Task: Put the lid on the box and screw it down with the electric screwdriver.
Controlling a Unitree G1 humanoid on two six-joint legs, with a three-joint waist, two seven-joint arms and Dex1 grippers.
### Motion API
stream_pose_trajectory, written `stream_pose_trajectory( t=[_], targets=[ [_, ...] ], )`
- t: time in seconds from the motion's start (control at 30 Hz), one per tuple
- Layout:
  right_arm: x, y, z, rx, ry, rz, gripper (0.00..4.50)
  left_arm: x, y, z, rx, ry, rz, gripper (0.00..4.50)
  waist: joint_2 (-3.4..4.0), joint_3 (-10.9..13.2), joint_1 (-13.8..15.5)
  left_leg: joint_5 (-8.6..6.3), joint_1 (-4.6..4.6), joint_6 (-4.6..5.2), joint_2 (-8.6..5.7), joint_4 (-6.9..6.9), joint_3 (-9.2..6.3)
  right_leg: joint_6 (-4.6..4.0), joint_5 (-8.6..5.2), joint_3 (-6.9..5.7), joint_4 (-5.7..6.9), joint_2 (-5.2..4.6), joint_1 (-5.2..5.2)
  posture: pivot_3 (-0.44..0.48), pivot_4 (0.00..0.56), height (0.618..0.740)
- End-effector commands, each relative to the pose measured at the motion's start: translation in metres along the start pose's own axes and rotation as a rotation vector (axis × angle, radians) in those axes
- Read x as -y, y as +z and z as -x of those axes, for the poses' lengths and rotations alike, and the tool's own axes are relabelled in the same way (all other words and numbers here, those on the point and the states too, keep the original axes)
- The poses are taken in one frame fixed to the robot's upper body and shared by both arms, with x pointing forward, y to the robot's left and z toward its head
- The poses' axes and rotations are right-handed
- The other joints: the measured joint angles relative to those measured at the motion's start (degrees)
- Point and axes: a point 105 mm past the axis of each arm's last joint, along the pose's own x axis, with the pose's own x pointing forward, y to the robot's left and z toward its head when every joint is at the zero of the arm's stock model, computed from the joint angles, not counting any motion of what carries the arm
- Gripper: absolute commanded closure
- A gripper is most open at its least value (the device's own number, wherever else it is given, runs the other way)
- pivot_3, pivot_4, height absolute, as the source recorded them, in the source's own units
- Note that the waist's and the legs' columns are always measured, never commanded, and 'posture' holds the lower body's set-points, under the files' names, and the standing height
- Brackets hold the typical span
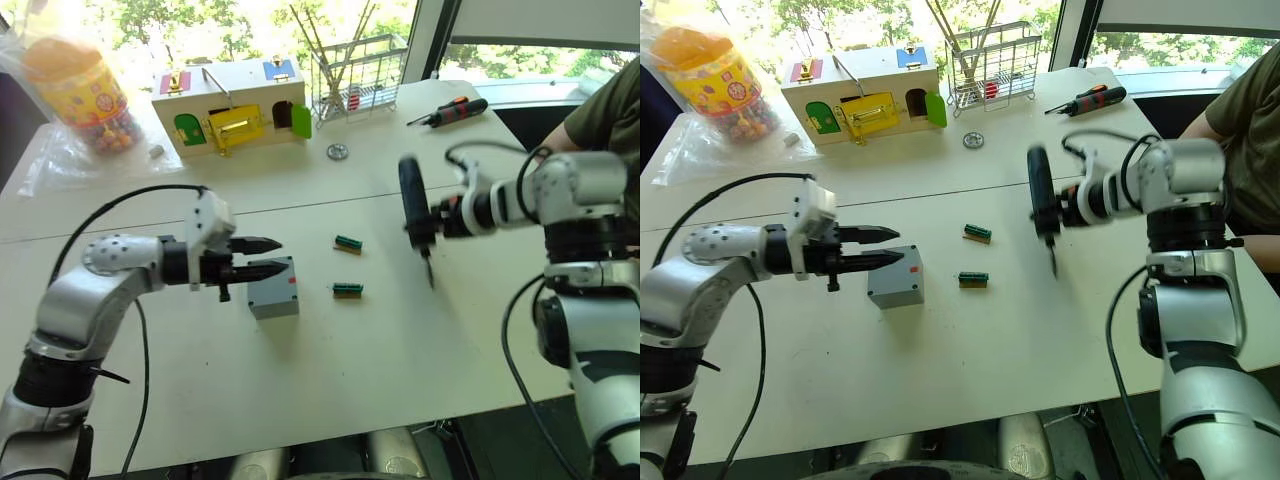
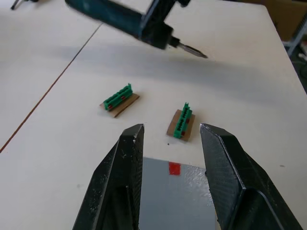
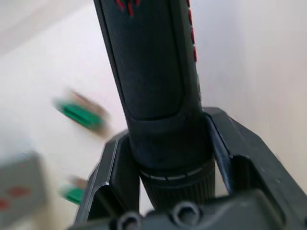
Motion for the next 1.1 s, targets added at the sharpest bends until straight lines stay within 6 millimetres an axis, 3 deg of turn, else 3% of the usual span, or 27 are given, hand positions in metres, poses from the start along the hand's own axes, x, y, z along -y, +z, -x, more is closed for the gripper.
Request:
stream_pose_trajectory(
  t=[0.03,0.17,0.23,0.3,0.4,0.6,0.8,1.1],
  targets=[
    [-0.042,0.070,0.041,0.534,0.151,0.014,2.75,-0.012,0.010,0.021,0.030,0.079,0.021,2.67,0.00,0.00,-0.14,0.00,-0.04,0.00,-0.01,0.01,0.00,0.00,0.00,-0.02,0.01,-0.02,-0.06,0.000,0.150,0.740],
    [-0.086,0.061,0.057,0.752,0.421,-0.009,2.75,-0.003,0.002,0.018,-0.018,0.086,0.039,2.67,0.00,-0.01,-0.07,0.01,-0.06,-0.01,-0.03,0.04,-0.05,0.00,0.00,-0.07,0.02,-0.01,0.03,0.000,0.150,0.740],
    [-0.103,0.045,0.052,0.756,0.449,0.085,2.75,-0.005,-0.004,0.018,-0.033,0.121,0.035,2.67,0.01,-0.01,0.07,0.01,-0.06,-0.01,-0.12,0.19,-0.07,0.00,0.01,-0.08,0.03,-0.02,0.15,0.000,0.150,0.740],
    [-0.127,0.017,0.039,0.732,0.502,0.195,2.75,-0.002,-0.013,0.015,-0.050,0.148,0.036,2.67,0.02,-0.02,0.01,0.01,-0.06,0.00,-0.18,0.31,-0.06,0.00,0.01,-0.03,0.03,-0.02,0.19,0.000,0.150,0.740],
    [-0.148,-0.010,0.026,0.746,0.582,0.223,2.75,0.011,-0.024,0.010,-0.076,0.139,0.048,2.67,0.03,-0.02,-0.52,0.01,0.00,0.01,-0.15,0.19,0.01,0.01,0.01,0.04,0.08,-0.02,0.10,0.000,0.150,0.740],
    [-0.167,-0.040,0.007,0.733,0.648,0.274,2.75,0.018,-0.036,0.001,-0.106,0.120,0.041,2.67,0.03,-0.02,-1.06,0.03,0.00,-0.03,-0.09,0.09,0.00,0.01,0.01,0.02,0.19,0.02,-0.02,0.000,0.150,0.740],
    [-0.175,-0.051,-0.001,0.733,0.659,0.304,2.75,0.015,-0.053,-0.003,-0.147,0.126,0.034,2.67,0.04,-0.02,-0.85,0.03,0.03,-0.03,-0.12,0.10,0.00,0.01,0.01,0.02,0.16,0.02,0.01,0.000,0.150,0.740],
    [-0.174,-0.058,-0.017,0.751,0.602,0.335,2.75,0.014,-0.057,-0.006,-0.130,0.125,0.058,2.67,0.03,-0.03,-0.59,0.03,0.15,-0.03,-0.11,0.09,0.00,0.01,0.01,0.02,0.15,0.02,0.10,0.000,0.150,0.740]
  ],
)
